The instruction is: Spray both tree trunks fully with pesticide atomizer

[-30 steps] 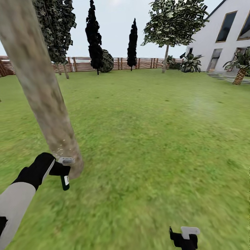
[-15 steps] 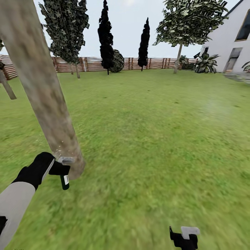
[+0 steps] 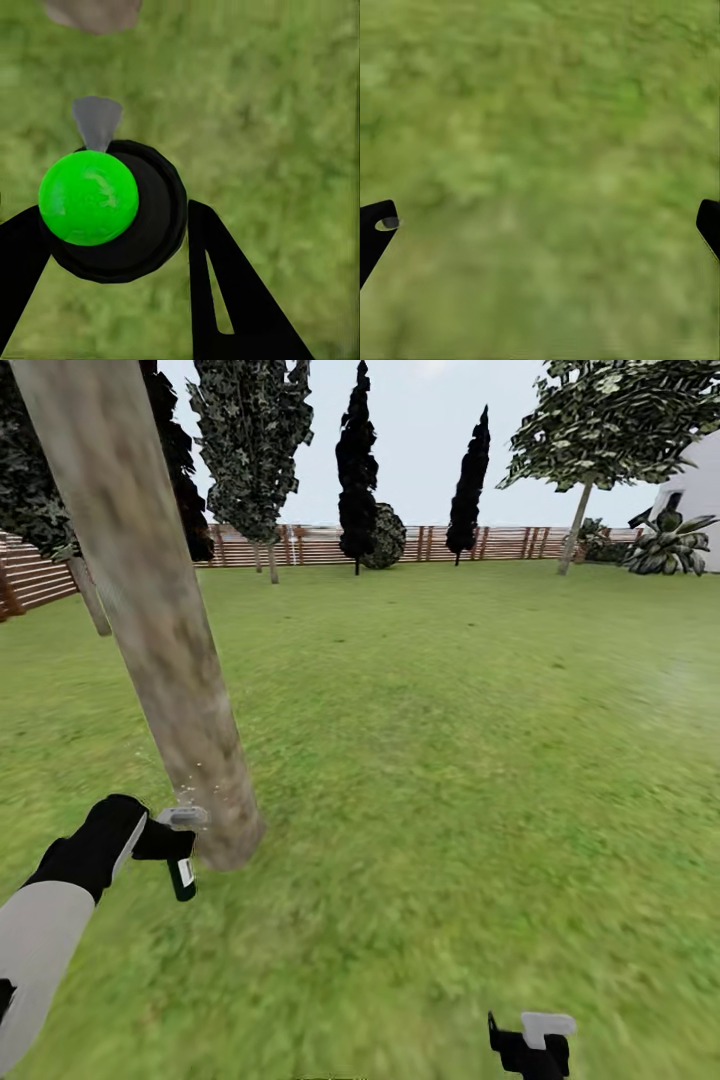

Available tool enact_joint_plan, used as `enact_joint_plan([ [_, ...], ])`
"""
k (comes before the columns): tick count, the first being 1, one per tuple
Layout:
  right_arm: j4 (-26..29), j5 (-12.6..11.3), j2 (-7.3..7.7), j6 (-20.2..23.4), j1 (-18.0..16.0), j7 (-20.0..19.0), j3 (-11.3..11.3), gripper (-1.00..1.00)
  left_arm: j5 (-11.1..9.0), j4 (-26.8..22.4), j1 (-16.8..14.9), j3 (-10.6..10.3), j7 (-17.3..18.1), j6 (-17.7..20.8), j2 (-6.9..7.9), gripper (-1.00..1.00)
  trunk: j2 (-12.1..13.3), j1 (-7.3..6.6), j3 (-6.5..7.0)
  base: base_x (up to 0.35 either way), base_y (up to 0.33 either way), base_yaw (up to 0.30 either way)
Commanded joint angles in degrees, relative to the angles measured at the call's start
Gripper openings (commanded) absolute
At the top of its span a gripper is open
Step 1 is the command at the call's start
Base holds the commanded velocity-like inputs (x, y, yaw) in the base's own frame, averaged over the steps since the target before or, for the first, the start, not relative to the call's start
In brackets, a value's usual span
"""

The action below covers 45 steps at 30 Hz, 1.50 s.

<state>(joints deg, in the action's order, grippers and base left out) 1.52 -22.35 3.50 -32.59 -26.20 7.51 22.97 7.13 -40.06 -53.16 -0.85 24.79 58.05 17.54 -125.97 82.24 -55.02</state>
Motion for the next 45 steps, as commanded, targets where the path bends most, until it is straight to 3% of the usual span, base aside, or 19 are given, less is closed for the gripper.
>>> enact_joint_plan([
  [1,0.1,-0.2,0.01,0.0,0.0,0.3,0.5,1.00,0.6,0.0,0.1,0.0,0.5,0.1,0.03,-1.00,0.0,-0.01,-0.05,-0.051,-0.274,0.272],
  [8,0.1,-0.2,0.01,0.0,0.0,0.3,0.5,1.00,0.6,0.4,1.2,0.1,0.2,-0.3,0.11,-1.00,0.0,-0.01,-0.05,0.108,-0.256,0.050],
  [14,0.1,-0.2,0.01,0.0,0.0,0.3,0.5,1.00,0.5,0.3,1.2,0.1,-2.4,-0.2,-0.14,-1.00,0.0,-0.01,-0.05,0.250,-0.202,0.135],
  [29,0.1,-0.2,0.01,0.0,0.0,0.3,0.5,1.00,0.3,0.3,1.1,0.2,-2.5,-0.1,-0.09,-1.00,0.0,-0.01,-0.05,0.123,-0.260,0.275],
  [45,0.1,-0.3,0.05,0.0,0.0,0.3,0.5,1.00,0.3,0.2,1.1,0.3,-2.5,0.0,-0.22,-1.00,0.0,-0.01,-0.05,0.161,-0.289,0.052],
])
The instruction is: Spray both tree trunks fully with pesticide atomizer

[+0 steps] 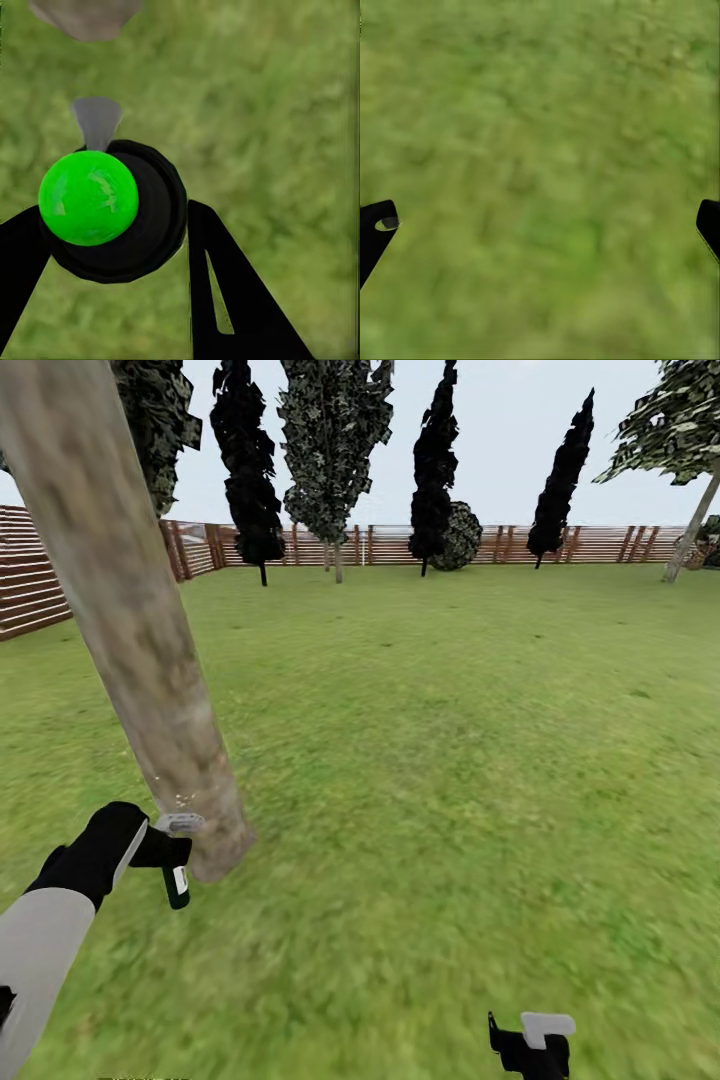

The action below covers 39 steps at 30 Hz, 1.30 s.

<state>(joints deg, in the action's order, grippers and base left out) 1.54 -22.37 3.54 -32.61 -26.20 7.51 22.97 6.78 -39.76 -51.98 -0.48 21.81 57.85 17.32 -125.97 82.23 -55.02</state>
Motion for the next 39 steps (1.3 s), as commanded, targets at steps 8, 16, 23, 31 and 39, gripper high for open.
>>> enact_joint_plan([
  [8,0.1,-0.2,-0.02,0.0,0.0,0.3,0.5,1.00,0.6,-0.1,-0.1,0.0,0.5,0.2,0.07,-1.00,0.0,0.00,-0.05,0.093,-0.307,0.272],
  [16,0.1,-0.2,-0.02,0.0,0.0,0.3,0.5,1.00,0.6,-0.1,-0.1,0.0,0.5,0.2,0.09,-1.00,0.0,0.00,-0.05,0.097,-0.308,0.145],
  [23,0.1,-0.2,-0.02,0.0,0.0,0.3,0.5,1.00,0.6,0.0,-0.1,0.4,0.4,0.2,0.22,-1.00,0.0,0.00,-0.05,0.092,-0.308,0.045],
  [31,0.1,-0.2,-0.02,0.0,0.0,0.3,0.5,1.00,0.9,1.0,-0.1,2.3,-0.4,0.0,0.26,-1.00,0.0,0.00,-0.05,0.101,-0.266,0.267],
  [39,0.1,-0.3,-0.02,0.0,0.0,0.3,0.5,1.00,0.8,0.8,-6.1,2.1,-0.4,0.5,-0.01,-1.00,0.0,0.00,-0.05,0.006,-0.011,0.267],
])
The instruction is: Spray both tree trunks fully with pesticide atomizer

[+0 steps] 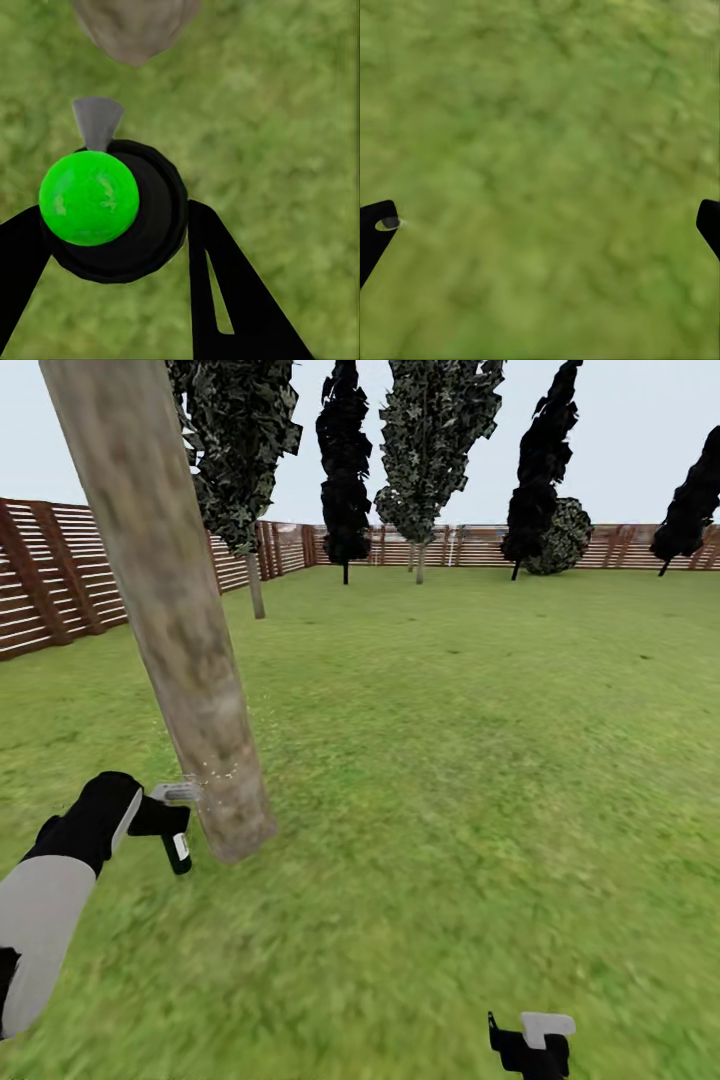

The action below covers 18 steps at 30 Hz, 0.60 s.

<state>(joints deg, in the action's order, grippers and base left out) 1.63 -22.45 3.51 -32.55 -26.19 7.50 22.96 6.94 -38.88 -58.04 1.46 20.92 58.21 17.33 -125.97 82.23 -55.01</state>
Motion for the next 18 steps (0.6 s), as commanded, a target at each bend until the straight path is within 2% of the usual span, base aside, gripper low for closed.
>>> enact_joint_plan([
  [1,0.0,-0.2,0.01,-0.1,0.0,0.3,0.5,1.00,0.6,0.0,-1.6,0.1,0.5,0.2,0.07,-1.00,0.0,-0.01,-0.06,0.000,0.000,0.101],
  [7,0.0,-0.2,0.10,-0.1,0.0,0.3,0.4,1.00,0.7,-0.3,-1.8,-0.3,0.6,0.2,-0.12,-1.00,0.0,-0.01,-0.06,0.065,-0.053,0.012],
  [13,0.0,-0.2,0.10,-0.1,0.0,0.3,0.4,1.00,0.7,-0.3,-1.7,-0.2,0.6,0.2,-0.11,-1.00,0.0,-0.01,-0.06,0.214,-0.191,0.000],
  [18,0.0,-0.2,0.10,-0.1,0.0,0.3,0.4,1.00,0.7,-0.4,-1.7,0.0,0.6,0.2,0.01,-1.00,0.0,-0.01,-0.06,0.028,-0.267,0.000],
])
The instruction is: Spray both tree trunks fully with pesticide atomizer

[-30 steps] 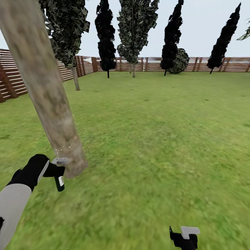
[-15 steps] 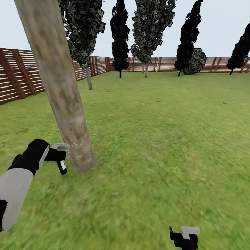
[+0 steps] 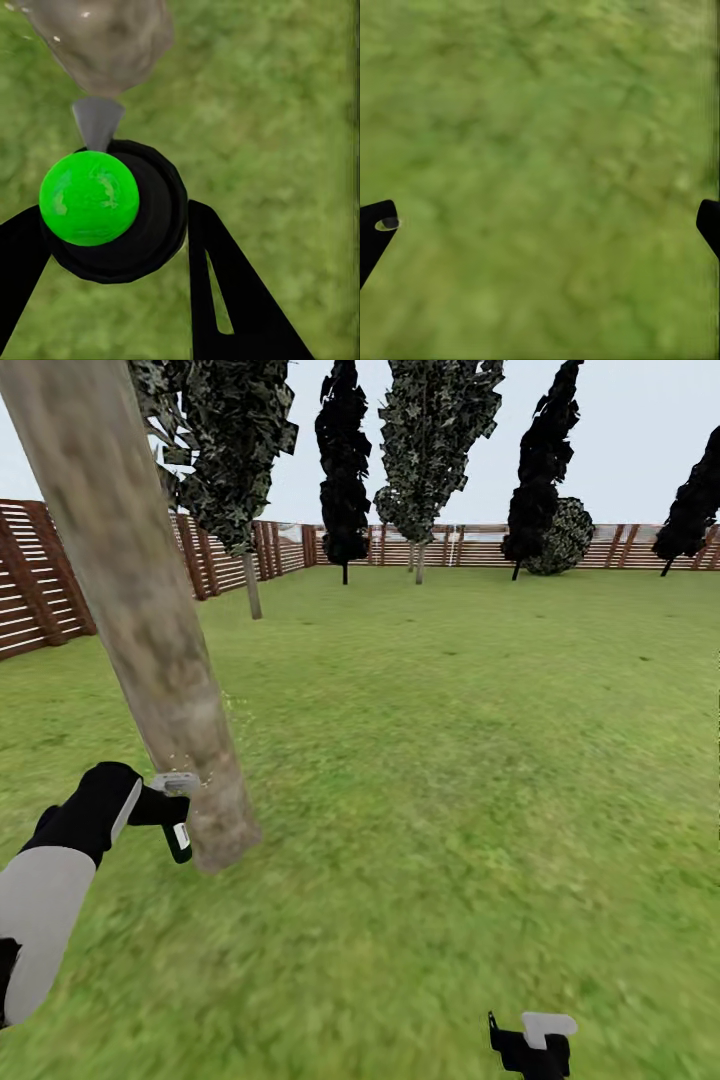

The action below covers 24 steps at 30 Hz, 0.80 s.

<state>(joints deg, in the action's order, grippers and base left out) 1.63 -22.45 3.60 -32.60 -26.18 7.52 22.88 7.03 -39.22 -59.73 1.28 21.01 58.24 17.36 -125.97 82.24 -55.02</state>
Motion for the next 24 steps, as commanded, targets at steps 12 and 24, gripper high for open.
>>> enact_joint_plan([
  [12,0.0,-0.2,-0.02,0.0,0.0,0.3,0.6,1.00,0.6,0.1,-0.1,0.1,0.5,0.2,-0.09,-1.00,0.0,-0.01,-0.05,0.014,-0.274,0.131],
  [24,0.0,-0.2,0.00,0.0,0.0,0.3,0.5,1.00,0.6,2.3,5.7,0.3,0.4,-0.6,-0.13,-1.00,0.0,-0.01,-0.05,0.160,-0.255,0.130],
])
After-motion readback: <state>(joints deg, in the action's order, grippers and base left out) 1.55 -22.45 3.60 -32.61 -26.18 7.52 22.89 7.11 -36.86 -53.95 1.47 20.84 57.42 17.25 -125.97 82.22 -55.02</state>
